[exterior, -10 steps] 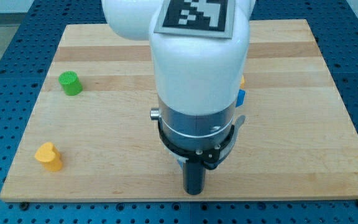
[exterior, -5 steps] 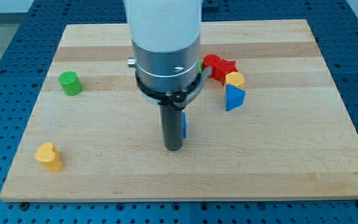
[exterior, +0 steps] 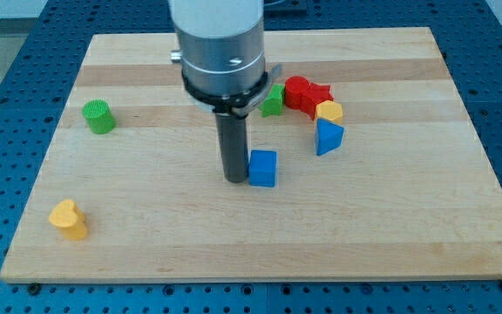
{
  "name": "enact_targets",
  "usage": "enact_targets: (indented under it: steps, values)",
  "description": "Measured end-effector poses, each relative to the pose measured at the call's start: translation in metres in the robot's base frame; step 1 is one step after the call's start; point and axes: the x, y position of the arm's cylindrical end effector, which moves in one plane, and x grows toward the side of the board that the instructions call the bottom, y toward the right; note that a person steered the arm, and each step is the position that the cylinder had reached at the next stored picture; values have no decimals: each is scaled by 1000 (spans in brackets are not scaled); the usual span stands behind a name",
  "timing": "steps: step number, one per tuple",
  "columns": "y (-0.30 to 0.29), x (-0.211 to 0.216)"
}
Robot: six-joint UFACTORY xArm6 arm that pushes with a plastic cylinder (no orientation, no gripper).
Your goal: Push the blue cube below the blue triangle
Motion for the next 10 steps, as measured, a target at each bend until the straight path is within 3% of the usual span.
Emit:
enact_targets:
  steps: [2, 5, 10]
  values:
    - [39, -4]
    - [39, 20]
    - [69, 20]
